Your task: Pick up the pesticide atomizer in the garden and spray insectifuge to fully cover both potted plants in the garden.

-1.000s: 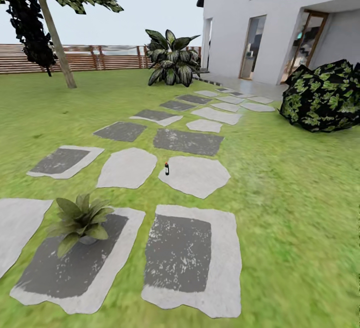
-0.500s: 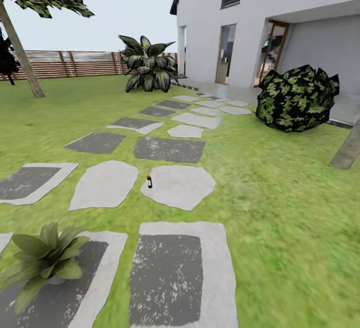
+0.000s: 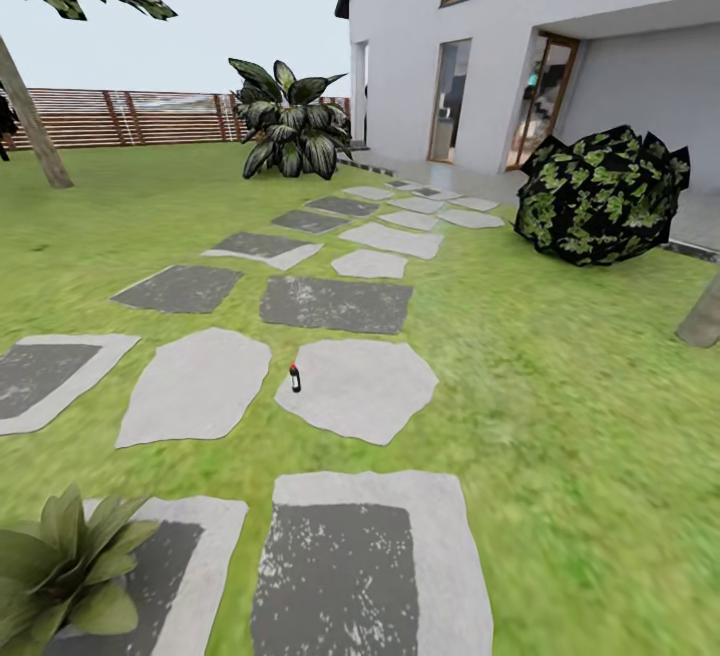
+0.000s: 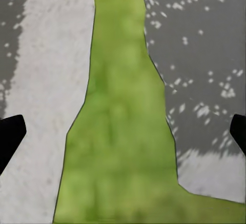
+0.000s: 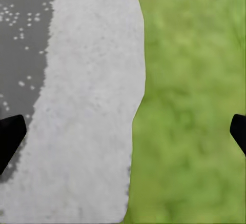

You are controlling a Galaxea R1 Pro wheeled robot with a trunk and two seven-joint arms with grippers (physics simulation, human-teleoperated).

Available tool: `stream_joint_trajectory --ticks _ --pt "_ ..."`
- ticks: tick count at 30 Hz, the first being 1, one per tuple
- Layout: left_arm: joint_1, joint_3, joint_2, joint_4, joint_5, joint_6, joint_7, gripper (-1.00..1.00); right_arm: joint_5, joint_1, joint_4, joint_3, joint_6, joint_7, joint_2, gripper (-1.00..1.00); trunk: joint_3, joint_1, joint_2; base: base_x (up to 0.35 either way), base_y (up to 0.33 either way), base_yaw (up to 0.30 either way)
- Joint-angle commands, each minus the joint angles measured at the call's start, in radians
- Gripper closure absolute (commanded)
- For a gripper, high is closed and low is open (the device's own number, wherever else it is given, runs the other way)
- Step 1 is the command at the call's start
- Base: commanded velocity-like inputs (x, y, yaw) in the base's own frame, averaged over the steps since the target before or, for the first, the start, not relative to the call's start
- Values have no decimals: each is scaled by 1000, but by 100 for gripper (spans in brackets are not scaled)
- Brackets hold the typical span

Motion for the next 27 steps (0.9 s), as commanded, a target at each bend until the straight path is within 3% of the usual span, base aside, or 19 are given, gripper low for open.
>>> stream_joint_trajectory --ticks 1,27 --pt "-1 -1 0 1 4 -3 -1 -100 0 0 1 -2 -3 0 1 -100 -1 0 0 337 71 0" --pt "-1 -1 0 1 4 -3 -1 -100 0 0 1 -2 -3 0 3 -100 -1 0 0 337 14 0"
